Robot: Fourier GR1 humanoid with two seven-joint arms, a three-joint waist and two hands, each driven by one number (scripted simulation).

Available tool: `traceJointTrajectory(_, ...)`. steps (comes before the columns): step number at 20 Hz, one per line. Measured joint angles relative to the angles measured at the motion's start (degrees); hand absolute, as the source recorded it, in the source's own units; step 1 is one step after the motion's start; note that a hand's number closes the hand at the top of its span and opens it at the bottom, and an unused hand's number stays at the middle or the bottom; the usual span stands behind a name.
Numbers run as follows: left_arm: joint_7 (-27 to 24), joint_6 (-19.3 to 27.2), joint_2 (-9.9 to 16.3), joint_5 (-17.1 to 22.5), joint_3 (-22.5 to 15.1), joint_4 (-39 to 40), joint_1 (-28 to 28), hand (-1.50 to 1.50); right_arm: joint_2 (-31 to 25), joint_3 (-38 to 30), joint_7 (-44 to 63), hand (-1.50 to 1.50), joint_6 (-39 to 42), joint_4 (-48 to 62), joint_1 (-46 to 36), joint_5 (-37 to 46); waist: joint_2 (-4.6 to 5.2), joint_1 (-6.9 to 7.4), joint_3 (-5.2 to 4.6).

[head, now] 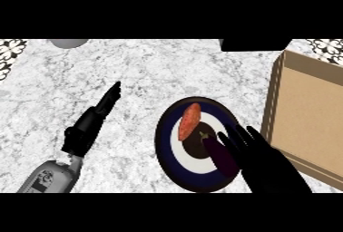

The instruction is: Pick the eggplant from the plate and place it in the cardboard box

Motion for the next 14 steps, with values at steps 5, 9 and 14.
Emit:
traceJointTrajectory(5, 0.2, -1.1, -0.9, -0.5, 0.3, 0.5, -1.3, 0.0, 8.6, 0.6, 10.8, -1.5, 7.0, -2.9, -1.9, -4.5, 0.41, 1.05, 0.16)
traceJointTrajectory(9, -0.5, -2.3, -1.5, -1.0, 0.9, 1.2, -1.1, 0.0, 15.4, 1.3, 13.5, -1.5, 7.7, 0.0, -3.1, -4.1, 0.56, 1.45, 0.25)
traceJointTrajectory(14, -0.8, -3.1, -2.2, -1.9, 1.4, 0.6, -0.1, 0.0, 19.9, 0.9, 12.8, -1.5, 8.8, 5.8, -3.9, -1.9, 0.64, 1.69, 0.31)
